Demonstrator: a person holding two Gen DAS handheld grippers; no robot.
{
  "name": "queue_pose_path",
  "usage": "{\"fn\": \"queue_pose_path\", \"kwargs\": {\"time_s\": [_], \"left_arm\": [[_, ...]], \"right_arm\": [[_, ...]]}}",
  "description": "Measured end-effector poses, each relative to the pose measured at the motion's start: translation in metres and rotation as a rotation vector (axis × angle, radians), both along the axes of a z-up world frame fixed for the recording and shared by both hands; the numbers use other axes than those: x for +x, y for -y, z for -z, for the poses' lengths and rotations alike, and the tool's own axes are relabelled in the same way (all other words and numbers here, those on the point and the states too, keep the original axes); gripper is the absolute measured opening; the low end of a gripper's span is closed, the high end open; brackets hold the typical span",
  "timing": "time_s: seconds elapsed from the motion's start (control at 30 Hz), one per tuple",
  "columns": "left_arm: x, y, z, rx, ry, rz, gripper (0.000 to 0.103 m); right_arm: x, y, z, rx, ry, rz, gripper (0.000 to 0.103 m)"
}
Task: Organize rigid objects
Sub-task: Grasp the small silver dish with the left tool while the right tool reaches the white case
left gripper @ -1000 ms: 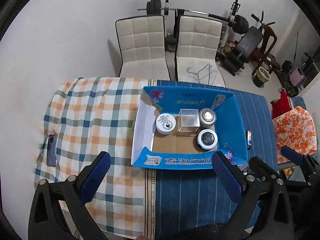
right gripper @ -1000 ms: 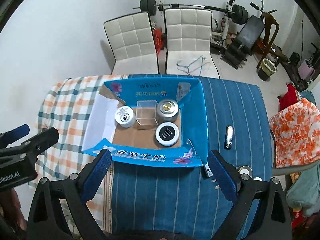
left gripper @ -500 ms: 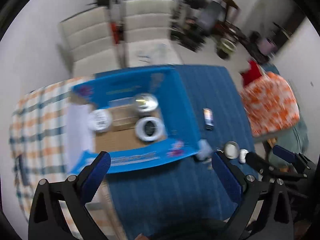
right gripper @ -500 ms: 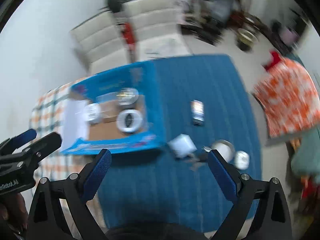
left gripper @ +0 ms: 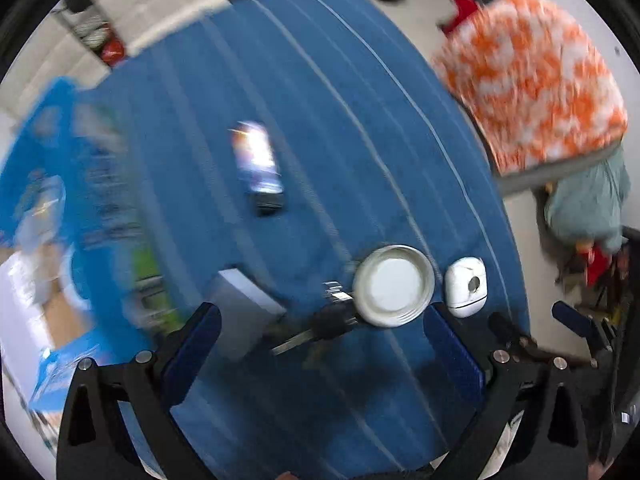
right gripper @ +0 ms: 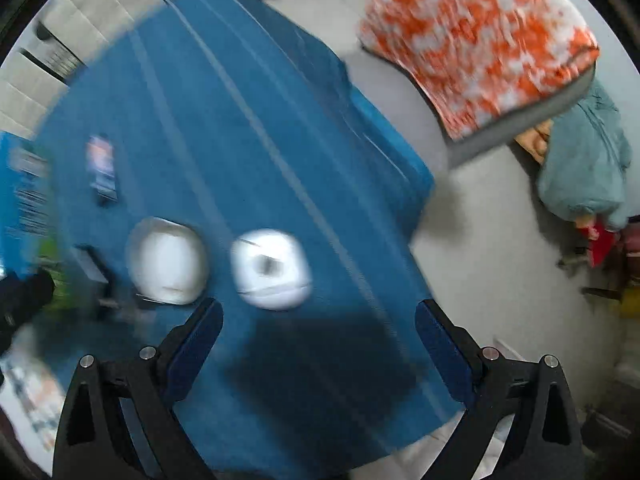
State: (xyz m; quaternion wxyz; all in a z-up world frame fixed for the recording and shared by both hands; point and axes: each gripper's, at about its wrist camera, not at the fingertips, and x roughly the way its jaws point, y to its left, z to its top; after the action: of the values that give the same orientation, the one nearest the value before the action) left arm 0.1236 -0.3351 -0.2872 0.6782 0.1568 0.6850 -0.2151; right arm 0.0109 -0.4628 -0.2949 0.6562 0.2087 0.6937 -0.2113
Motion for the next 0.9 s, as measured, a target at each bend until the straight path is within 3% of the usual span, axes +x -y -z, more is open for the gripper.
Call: {"fn": "queue_pose_path", "kwargs": {"time_s": [0.23, 0.27, 0.3, 0.4, 0.53, 0.6, 0.67, 0.73, 0.8, 0.87, 0.9], "left_arm": [[-0.017, 0.055, 0.075, 0.077, -0.118, 0.082, 0.101], [-0.019, 0.056, 0.079, 0.098, -0.105, 0.082, 0.098], [-0.021, 0.057, 0.077, 0.112, -0.057, 0.094, 0.090], [-0.023, 0.047, 0.067, 0.102, -0.026, 0.074, 0.062], [-0.017, 0.021, 0.068, 0.111, -0.034, 0.001, 0.062], [-0.018, 0.016, 0.069, 0.119, -0.022, -0.006, 0.062], [-0.018, 0.013, 0.069, 0.123, -0.013, -0.010, 0.062], [-0.018, 0.011, 0.069, 0.117, -0.010, -0.021, 0.062], [-0.016, 0.009, 0.070, 0.115, -0.006, -0.023, 0.062], [-0.017, 0.009, 0.070, 0.111, 0.004, -0.027, 0.062], [-0.019, 0.012, 0.071, 0.110, 0.014, -0.027, 0.062]], "right_arm": [[-0.029, 0.025, 0.025, 0.027, -0.035, 0.050, 0.099], [-0.029, 0.027, 0.028, 0.030, -0.035, 0.049, 0.099], [-0.029, 0.028, 0.031, 0.034, -0.033, 0.041, 0.099], [-0.021, 0.024, 0.032, 0.057, -0.001, 0.023, 0.099], [0.002, 0.002, 0.032, 0.092, 0.047, -0.021, 0.098], [0.014, -0.010, 0.038, 0.101, 0.045, -0.036, 0.093], [0.026, -0.019, 0.050, 0.097, 0.013, -0.047, 0.080], [0.032, -0.025, 0.048, 0.022, 0.008, -0.044, 0.075], [0.033, -0.027, 0.047, 0.017, 0.011, -0.030, 0.072], [0.039, -0.034, 0.044, 0.020, 0.004, -0.070, 0.050], [0.042, -0.039, 0.043, 0.013, -0.006, -0.097, 0.049]]}}
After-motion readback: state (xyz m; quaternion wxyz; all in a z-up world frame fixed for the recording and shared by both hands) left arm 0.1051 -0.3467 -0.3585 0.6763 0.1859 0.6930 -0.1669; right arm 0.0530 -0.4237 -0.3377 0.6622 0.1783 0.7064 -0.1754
